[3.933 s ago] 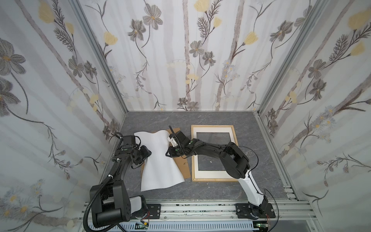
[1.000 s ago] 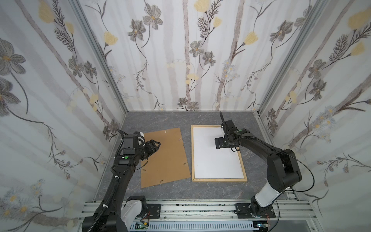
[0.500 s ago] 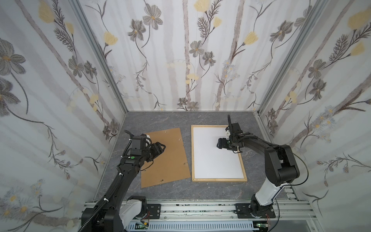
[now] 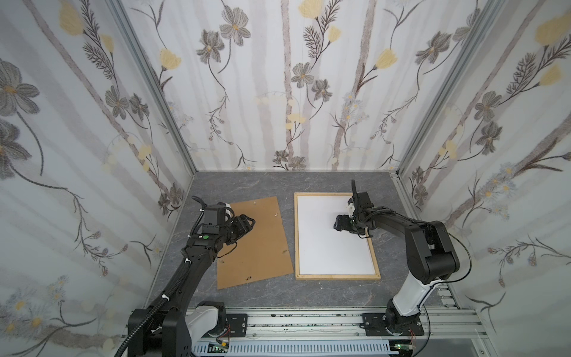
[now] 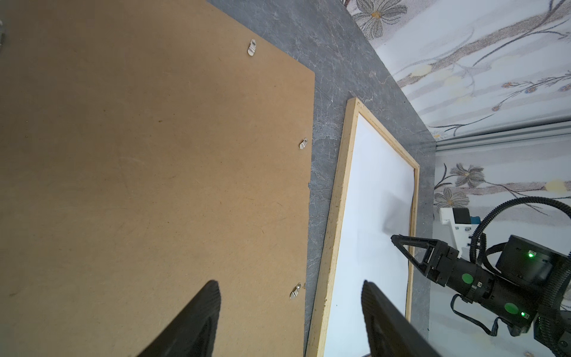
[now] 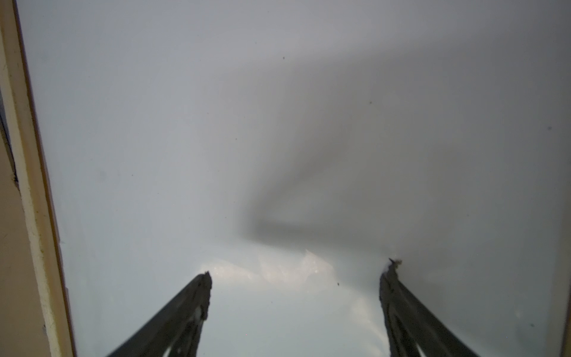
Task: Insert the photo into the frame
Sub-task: 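Release the white sheet into the frame and lift the right gripper, then reach the right gripper to the backing board's edge nearest the frame while left approaches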
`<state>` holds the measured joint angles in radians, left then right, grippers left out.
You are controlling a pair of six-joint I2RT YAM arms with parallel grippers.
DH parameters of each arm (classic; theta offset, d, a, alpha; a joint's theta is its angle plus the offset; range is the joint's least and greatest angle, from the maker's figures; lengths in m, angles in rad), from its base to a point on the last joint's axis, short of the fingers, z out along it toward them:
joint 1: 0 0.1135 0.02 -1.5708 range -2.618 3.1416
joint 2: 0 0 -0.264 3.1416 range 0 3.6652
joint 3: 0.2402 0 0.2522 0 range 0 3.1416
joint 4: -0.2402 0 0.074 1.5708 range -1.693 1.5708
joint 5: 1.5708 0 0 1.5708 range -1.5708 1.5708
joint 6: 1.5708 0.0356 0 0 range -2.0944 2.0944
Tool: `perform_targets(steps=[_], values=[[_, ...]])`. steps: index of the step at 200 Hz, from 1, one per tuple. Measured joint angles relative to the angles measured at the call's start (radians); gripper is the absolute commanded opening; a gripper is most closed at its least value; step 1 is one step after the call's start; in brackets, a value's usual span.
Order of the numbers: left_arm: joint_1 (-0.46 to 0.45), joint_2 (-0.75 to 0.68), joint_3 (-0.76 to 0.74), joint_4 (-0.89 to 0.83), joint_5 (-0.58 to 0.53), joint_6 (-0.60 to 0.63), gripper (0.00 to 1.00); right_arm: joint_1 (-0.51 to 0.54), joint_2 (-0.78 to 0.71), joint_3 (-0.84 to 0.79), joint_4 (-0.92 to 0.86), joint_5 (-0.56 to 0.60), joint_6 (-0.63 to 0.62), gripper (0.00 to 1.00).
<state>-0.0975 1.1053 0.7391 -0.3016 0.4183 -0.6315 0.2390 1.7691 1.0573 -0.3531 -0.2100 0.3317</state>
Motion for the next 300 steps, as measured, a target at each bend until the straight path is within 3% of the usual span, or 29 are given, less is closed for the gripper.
perform_targets(steps=[20, 48, 78, 96, 117, 135, 175, 204, 258, 300], values=[[0.002, 0.003, 0.020, -0.018, -0.015, 0.006, 0.75, 0.000, -0.036, 0.019, -0.026, 0.005, 0.000, 0.86], [0.035, 0.021, 0.055, -0.037, -0.026, 0.031, 0.80, 0.014, -0.134, 0.080, -0.047, 0.024, 0.001, 0.99], [0.164, 0.041, 0.061, -0.039, -0.034, 0.037, 0.81, 0.072, -0.262, 0.089, -0.014, -0.001, 0.028, 1.00], [0.254, 0.058, 0.055, -0.031, -0.058, 0.034, 0.81, 0.170, -0.277, 0.083, 0.035, -0.016, 0.061, 1.00], [0.319, 0.119, 0.060, -0.020, -0.072, 0.026, 0.82, 0.295, -0.188, 0.144, 0.060, -0.053, 0.097, 1.00], [0.336, 0.187, 0.082, -0.020, -0.073, 0.027, 0.83, 0.404, -0.017, 0.260, 0.074, -0.093, 0.125, 1.00], [0.428, 0.303, 0.113, -0.029, -0.069, 0.053, 0.84, 0.530, 0.241, 0.483, 0.042, -0.131, 0.158, 1.00], [0.439, 0.314, 0.100, -0.039, -0.076, 0.077, 0.86, 0.568, 0.325, 0.522, 0.000, -0.116, 0.183, 1.00], [0.441, 0.364, 0.015, -0.023, -0.085, 0.064, 0.86, 0.573, 0.361, 0.527, -0.072, 0.076, 0.182, 1.00], [0.387, 0.373, -0.035, 0.043, -0.116, 0.028, 0.88, 0.560, 0.361, 0.497, -0.096, 0.134, 0.167, 1.00]])
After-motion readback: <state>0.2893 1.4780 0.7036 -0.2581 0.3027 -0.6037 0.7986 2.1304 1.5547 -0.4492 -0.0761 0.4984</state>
